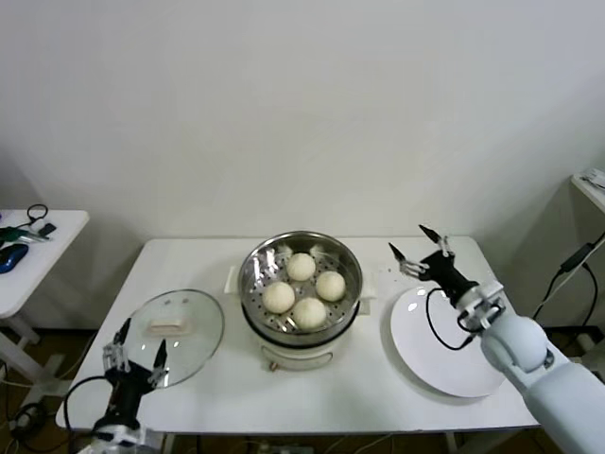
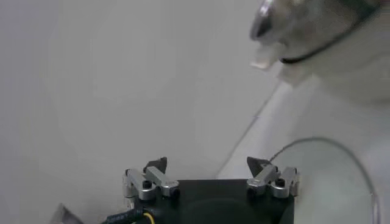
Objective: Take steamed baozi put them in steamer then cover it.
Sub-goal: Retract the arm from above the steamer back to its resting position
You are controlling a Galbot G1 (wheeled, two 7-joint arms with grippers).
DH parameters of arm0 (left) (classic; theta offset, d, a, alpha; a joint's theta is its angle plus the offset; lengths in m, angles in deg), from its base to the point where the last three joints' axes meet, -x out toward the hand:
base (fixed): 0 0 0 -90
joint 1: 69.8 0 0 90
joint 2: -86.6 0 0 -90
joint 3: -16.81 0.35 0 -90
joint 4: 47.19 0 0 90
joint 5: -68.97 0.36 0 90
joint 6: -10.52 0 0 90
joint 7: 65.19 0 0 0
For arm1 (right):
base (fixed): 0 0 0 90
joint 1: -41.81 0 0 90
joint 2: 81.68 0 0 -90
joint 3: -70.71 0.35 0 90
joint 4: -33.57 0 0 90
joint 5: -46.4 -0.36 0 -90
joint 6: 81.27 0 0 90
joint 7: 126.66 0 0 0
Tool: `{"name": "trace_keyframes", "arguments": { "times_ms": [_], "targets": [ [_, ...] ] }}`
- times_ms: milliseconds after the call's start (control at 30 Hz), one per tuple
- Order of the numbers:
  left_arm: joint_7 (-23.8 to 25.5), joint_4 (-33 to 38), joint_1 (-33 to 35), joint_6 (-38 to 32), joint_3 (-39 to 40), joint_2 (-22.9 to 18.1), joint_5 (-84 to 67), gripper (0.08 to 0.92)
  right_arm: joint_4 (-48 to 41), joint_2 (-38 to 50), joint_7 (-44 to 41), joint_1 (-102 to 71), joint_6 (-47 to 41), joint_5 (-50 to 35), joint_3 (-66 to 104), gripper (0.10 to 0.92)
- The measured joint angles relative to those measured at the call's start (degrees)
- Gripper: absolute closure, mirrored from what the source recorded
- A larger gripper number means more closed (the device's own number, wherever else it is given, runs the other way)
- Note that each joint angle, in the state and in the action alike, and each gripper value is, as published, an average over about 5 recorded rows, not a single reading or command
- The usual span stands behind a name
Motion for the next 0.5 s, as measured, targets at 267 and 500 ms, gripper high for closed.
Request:
{"name": "trace_keyframes", "arguments": {
  "times_ms": [267, 500],
  "targets": [
    [-1.26, -7.3, -4.71, -1.16, 1.95, 2.49, 15.43, 0.177, 0.18, -3.9, -0.76, -8.69, -0.91, 2.34, 8.36, 0.203],
    [-1.82, -15.66, -10.09, -2.77, 2.55, 3.55, 21.84, 0.177, 0.19, -6.06, -1.15, -13.37, -0.97, 4.37, 11.84, 0.203]
  ]
}}
